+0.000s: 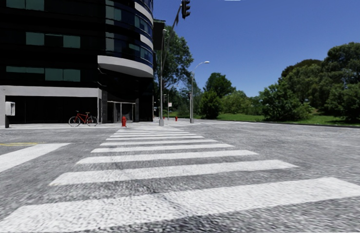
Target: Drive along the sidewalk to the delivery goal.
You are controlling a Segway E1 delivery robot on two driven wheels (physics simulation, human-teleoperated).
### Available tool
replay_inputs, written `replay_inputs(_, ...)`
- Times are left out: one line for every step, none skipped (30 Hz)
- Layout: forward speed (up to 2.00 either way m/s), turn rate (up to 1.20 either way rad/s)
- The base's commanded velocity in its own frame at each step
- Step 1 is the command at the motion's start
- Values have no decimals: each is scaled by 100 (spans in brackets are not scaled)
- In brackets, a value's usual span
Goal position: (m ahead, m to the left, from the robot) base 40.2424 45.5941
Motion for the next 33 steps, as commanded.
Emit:
replay_inputs(153,61)
replay_inputs(151,60)
replay_inputs(149,59)
replay_inputs(147,59)
replay_inputs(147,59)
replay_inputs(147,56)
replay_inputs(145,43)
replay_inputs(144,32)
replay_inputs(144,32)
replay_inputs(144,28)
replay_inputs(144,0)
replay_inputs(144,0)
replay_inputs(144,0)
replay_inputs(144,0)
replay_inputs(144,0)
replay_inputs(144,0)
replay_inputs(143,0)
replay_inputs(143,0)
replay_inputs(143,0)
replay_inputs(143,0)
replay_inputs(151,0)
replay_inputs(200,0)
replay_inputs(200,0)
replay_inputs(200,0)
replay_inputs(200,0)
replay_inputs(200,0)
replay_inputs(200,0)
replay_inputs(200,0)
replay_inputs(200,0)
replay_inputs(200,0)
replay_inputs(200,0)
replay_inputs(200,0)
replay_inputs(200,0)
